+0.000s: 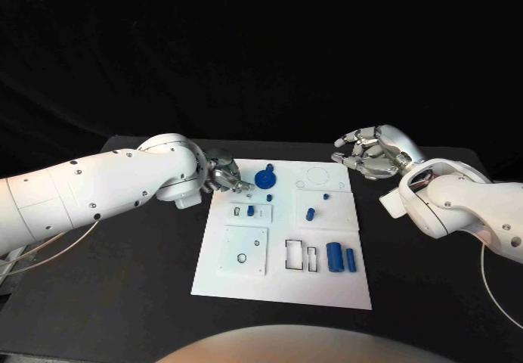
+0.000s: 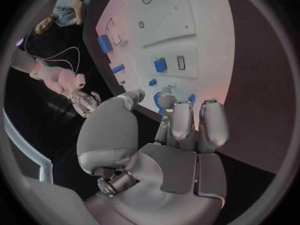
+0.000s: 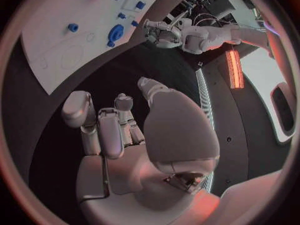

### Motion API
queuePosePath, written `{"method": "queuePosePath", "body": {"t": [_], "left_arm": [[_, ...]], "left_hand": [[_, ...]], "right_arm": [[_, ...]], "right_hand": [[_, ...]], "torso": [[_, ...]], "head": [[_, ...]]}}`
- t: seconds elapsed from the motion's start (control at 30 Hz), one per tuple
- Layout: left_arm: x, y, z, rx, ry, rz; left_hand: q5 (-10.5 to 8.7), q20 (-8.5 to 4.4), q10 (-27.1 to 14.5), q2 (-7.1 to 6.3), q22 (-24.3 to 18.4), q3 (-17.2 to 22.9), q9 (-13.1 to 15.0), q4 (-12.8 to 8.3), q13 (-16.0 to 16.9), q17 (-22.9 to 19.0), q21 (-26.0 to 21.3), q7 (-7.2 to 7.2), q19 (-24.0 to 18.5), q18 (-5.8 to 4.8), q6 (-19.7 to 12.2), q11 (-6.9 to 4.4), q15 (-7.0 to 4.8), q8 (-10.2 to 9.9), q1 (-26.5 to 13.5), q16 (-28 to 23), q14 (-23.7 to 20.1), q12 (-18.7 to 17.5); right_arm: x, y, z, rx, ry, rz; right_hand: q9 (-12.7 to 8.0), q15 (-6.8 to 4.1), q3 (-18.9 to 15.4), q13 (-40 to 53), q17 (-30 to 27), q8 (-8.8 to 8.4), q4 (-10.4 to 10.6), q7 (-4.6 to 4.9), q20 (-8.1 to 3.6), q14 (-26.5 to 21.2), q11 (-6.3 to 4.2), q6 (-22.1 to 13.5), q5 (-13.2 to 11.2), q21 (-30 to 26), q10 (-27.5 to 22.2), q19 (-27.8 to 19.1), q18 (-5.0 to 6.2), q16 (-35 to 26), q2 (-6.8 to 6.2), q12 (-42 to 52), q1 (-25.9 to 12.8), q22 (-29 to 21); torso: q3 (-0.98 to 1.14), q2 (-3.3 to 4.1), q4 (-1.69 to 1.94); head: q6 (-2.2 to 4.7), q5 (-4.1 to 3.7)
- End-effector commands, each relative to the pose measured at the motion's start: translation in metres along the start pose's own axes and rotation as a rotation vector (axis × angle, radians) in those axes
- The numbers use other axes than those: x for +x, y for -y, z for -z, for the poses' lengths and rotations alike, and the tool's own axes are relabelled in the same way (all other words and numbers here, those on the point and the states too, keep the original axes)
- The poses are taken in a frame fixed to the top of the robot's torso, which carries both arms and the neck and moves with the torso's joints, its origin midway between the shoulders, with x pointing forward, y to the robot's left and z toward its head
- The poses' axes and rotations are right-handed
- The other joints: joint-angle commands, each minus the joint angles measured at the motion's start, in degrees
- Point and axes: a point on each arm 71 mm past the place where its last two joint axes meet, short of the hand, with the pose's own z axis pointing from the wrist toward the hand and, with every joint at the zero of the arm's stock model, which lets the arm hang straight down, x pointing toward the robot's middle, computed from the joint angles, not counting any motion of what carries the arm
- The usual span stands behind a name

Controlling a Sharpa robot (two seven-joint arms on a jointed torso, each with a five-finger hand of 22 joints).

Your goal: Assemble the parts on the task board

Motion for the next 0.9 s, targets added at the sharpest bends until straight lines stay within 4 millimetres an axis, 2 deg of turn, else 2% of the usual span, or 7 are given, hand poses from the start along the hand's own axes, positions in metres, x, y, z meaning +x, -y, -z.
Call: {"method": "queuePosePath", "body": {"t": [0.03,0.17,0.27,0.47,0.63,0.8,0.9], "left_arm": [[-0.015,-0.005,0.000,-0.012,-0.005,0.016],[-0.033,-0.010,-0.003,-0.035,0.012,0.015],[-0.042,-0.013,-0.006,-0.050,0.011,0.012],[-0.050,-0.016,-0.014,-0.072,0.001,0.005],[-0.049,-0.017,-0.020,-0.089,-0.027,-0.010],[-0.046,-0.018,-0.029,-0.111,-0.055,-0.025],[-0.043,-0.018,-0.033,-0.119,-0.069,-0.030]], "left_hand": [[0.00,0.45,-0.8,0.05,-0.7,-0.3,-0.4,-0.1,-1.0,0.0,-0.6,0.11,-0.4,-0.31,-0.3,0.19,0.42,-0.4,1.2,-0.2,0.4,-0.7],[0.07,0.85,-3.5,-0.20,-3.1,-1.1,-1.2,0.0,-5.6,-0.1,-1.9,0.68,-2.0,0.19,-0.9,0.70,0.84,-1.5,2.6,-0.3,0.4,-3.7],[0.06,0.95,-3.6,-0.17,-3.1,-1.4,-1.5,0.0,-5.6,0.0,-2.0,0.86,-2.0,0.19,-1.3,0.85,0.95,-1.8,2.7,-0.2,0.4,-3.7],[0.10,1.05,-4.0,0.04,-3.0,-1.6,-1.8,0.0,-6.5,-0.1,-2.0,1.05,-1.9,0.18,-1.7,1.00,1.09,-2.2,3.0,-0.3,0.4,-4.2],[0.12,1.09,-4.1,0.23,-3.0,-1.6,-1.8,0.0,-6.6,-0.1,-2.0,1.10,-1.9,0.17,-1.7,1.05,1.14,-2.3,3.2,-0.3,0.4,-4.3],[0.13,1.12,-4.1,0.43,-2.9,-1.5,-1.9,0.0,-6.7,0.0,-2.0,1.13,-1.9,0.16,-1.7,1.08,1.17,-2.3,3.3,-0.3,0.4,-4.4],[0.12,1.13,-4.2,0.48,-2.9,-1.5,-1.9,0.0,-6.9,-0.1,-2.0,1.13,-1.9,0.16,-1.7,1.09,1.18,-2.3,3.3,-0.3,0.4,-4.5]], "right_arm": [[0.001,0.000,0.000,-0.001,-0.012,-0.002],[0.001,0.001,0.000,0.001,-0.013,-0.002],[0.002,0.001,0.000,0.002,-0.014,-0.002],[0.002,0.002,0.000,0.005,-0.015,-0.003],[0.002,0.002,0.000,0.005,-0.017,-0.003],[0.002,0.002,0.000,-0.002,-0.016,0.011],[0.002,0.001,-0.001,-0.005,-0.016,0.014]], "right_hand": [[0.1,0.09,0.0,0.0,0.0,0.36,0.2,-0.05,0.17,-0.3,0.01,-0.4,-0.4,-0.1,-0.4,-0.3,1.13,-0.4,-0.20,-0.3,-0.4,0.1],[0.1,0.09,-0.1,0.1,0.0,0.38,0.3,-0.06,0.17,-0.3,0.00,-0.4,-0.4,0.0,-0.3,-0.2,1.11,-0.3,-0.17,-0.3,-0.4,0.1],[0.1,0.09,-0.1,0.0,0.1,0.39,0.3,-0.06,0.17,-0.3,0.00,-0.4,-0.4,-0.1,-0.3,-0.2,1.12,-0.3,-0.16,-0.3,-0.4,0.1],[0.1,0.08,-0.1,0.0,0.0,0.40,0.3,-0.07,0.17,-0.3,-0.01,-0.4,-0.3,-0.1,-0.3,-0.2,1.12,-0.3,-0.13,-0.3,-0.4,0.1],[0.1,0.08,-0.1,0.0,0.0,0.40,0.3,-0.07,0.17,-0.3,-0.01,-0.4,-0.3,-0.1,-0.3,-0.2,1.12,-0.3,-0.13,-0.3,-0.4,0.1],[0.1,0.08,-0.1,0.0,0.1,0.42,0.3,-0.07,0.17,-0.3,-0.02,-0.4,-0.2,-0.1,-0.2,-0.2,1.13,-0.3,-0.09,-0.2,-0.4,0.1],[0.1,0.07,-0.1,-0.1,0.0,0.44,0.3,-0.08,0.16,-0.3,-0.03,-0.4,-0.1,-0.1,-0.3,-0.2,1.13,-0.4,-0.06,-0.3,-0.3,0.1]], "torso": [[0.00,0.00,-0.07],[-0.07,0.04,-0.10],[-0.05,0.14,-0.16],[-0.05,0.17,0.01],[-0.03,0.14,-0.02],[-0.13,0.18,-0.07],[-0.02,0.14,-0.10]], "head": [[0.26,0.24],[0.54,0.33],[0.77,0.38],[0.64,0.31],[0.35,0.42],[0.20,0.43],[0.12,0.46]]}}
